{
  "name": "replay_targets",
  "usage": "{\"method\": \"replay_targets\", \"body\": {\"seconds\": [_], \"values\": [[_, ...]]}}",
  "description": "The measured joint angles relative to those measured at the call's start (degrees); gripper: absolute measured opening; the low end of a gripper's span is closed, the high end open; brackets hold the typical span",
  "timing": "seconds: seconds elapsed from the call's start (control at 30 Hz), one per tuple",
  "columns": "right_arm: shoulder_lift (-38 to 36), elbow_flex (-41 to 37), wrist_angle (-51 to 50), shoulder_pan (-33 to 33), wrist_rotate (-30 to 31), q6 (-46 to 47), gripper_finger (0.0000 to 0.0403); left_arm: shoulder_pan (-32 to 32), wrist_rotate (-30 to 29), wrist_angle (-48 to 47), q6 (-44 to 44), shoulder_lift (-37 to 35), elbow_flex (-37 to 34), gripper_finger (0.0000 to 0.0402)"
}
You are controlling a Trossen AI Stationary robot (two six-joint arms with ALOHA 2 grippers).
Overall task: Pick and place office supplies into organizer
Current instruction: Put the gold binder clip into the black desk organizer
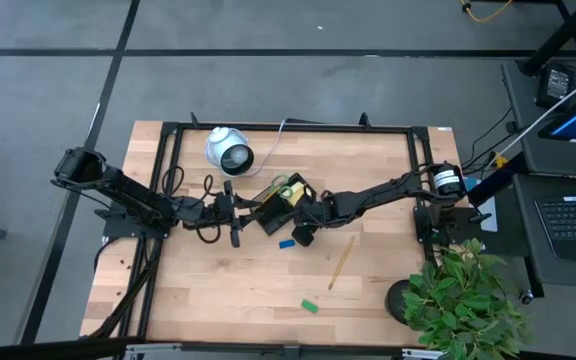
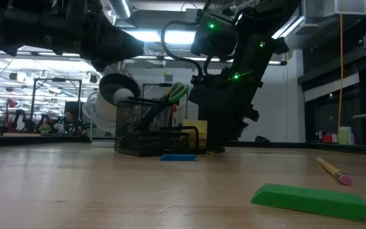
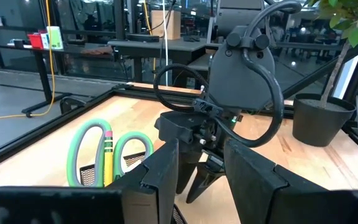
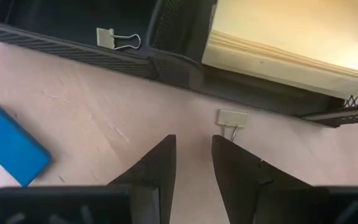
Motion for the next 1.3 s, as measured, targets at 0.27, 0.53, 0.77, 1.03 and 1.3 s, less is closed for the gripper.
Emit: {"method": "replay_targets", "body": {"seconds": [0.27, 0.53, 0.77, 1.03, 1.3], "values": [[0.0, 0.0, 0.0, 0.0, 0.1, 0.6, 0.0073, 0.0, 0.0, 0.0, 0.1, 0.0, 0.0, 0.0125], [0.0, 0.0, 0.0, 0.0, 0.1, -1.9, 0.0025, 0.0, 0.0, -0.5, 0.1, 0.0, 0.0, 0.0125], [0.0, 0.0, -0.1, 0.0, 0.6, -2.1, 0.0101, 0.0, 0.0, -1.2, 0.1, 0.0, 0.0, 0.0125], [0.0, 0.0, -0.2, -0.1, 0.6, -3.0, 0.0194, 0.0, 0.0, -1.2, 0.1, 0.0, 0.0, 0.0125], [0.0, 0.0, -0.2, -1.8, 1.2, -3.0, 0.0213, 0.0, 0.0, -1.2, 0.1, 0.0, 0.0, 0.0125]]}}
